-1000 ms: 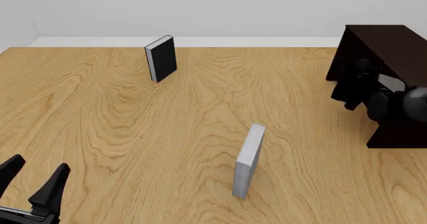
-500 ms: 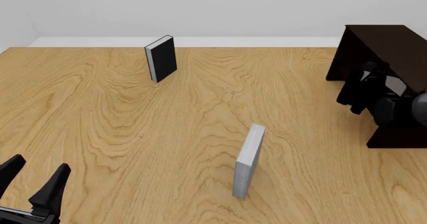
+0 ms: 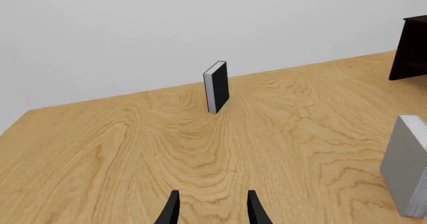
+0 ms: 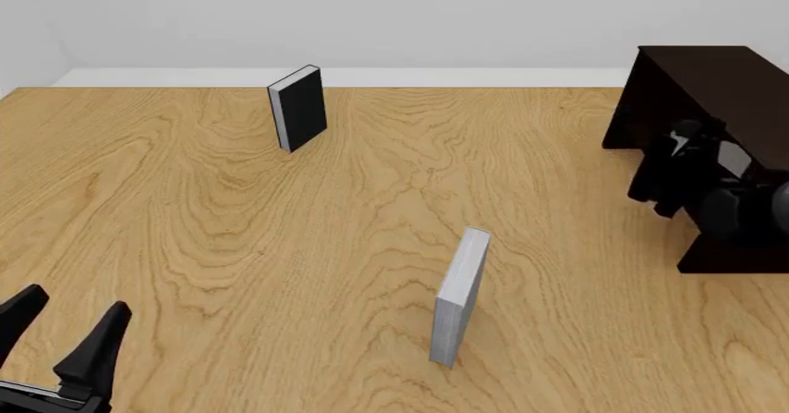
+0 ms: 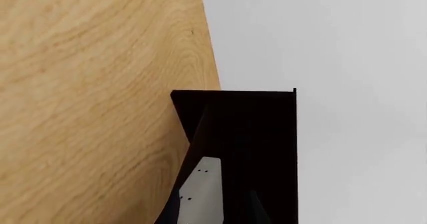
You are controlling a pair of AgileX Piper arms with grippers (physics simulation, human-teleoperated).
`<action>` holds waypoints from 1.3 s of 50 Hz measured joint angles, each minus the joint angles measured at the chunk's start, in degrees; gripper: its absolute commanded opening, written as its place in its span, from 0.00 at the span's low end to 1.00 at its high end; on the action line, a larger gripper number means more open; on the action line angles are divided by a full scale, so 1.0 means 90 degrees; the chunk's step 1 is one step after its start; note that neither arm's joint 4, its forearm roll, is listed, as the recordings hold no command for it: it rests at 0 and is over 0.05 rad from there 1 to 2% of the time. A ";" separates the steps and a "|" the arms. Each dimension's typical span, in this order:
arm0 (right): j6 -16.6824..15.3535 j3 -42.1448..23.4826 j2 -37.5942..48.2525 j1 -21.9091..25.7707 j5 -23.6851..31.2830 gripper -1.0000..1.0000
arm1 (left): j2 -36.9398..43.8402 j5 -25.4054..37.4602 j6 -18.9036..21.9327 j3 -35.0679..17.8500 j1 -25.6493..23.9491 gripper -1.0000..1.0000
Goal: Pick up the book on the right and place it on the cabinet shelf.
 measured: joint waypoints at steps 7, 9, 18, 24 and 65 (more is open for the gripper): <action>-0.0012 0.0077 -0.0037 -0.0030 -0.0031 1.00 | 0.0000 -0.0005 -0.0002 0.0000 -0.0003 1.00; -0.0023 0.0094 -0.0045 -0.0039 -0.0037 1.00 | 0.0000 -0.0005 -0.0001 0.0000 -0.0004 1.00; -0.0077 0.0147 -0.0065 -0.0065 -0.0050 1.00 | -0.0001 -0.0007 0.0002 0.0000 -0.0002 1.00; -0.0123 0.0169 -0.0068 -0.0078 -0.0066 1.00 | -0.0001 -0.0002 0.0007 0.0000 0.0001 1.00; -0.0153 0.0111 -0.0129 0.0053 0.0192 1.00 | -0.0002 -0.0001 0.0017 0.0000 0.0004 1.00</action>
